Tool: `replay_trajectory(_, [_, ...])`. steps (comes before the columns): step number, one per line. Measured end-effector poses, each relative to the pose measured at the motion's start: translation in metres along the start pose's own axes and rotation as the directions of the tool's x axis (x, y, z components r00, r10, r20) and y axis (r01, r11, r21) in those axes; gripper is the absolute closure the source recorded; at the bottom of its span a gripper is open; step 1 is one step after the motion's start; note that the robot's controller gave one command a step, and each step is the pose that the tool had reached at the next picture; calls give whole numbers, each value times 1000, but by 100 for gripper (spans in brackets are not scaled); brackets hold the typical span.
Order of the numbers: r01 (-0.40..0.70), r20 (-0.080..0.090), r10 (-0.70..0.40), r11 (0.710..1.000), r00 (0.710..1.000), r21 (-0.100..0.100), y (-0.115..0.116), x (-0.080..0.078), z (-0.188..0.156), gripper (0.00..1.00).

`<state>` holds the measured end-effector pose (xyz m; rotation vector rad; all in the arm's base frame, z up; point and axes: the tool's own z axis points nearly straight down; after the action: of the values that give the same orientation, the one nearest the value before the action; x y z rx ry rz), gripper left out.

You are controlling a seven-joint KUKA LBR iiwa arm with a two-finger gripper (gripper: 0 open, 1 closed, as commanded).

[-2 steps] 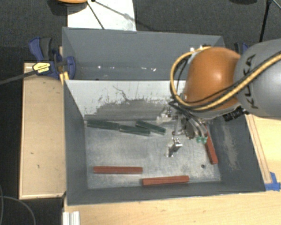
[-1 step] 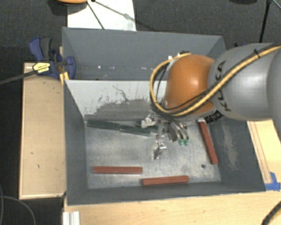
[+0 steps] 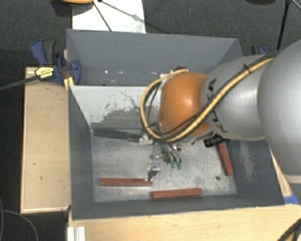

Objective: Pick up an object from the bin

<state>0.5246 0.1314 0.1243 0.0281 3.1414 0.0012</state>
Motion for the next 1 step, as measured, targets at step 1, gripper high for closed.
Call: replay_trajectory(1, [162,-13,-162,987,987,-1,13,11,48,100])
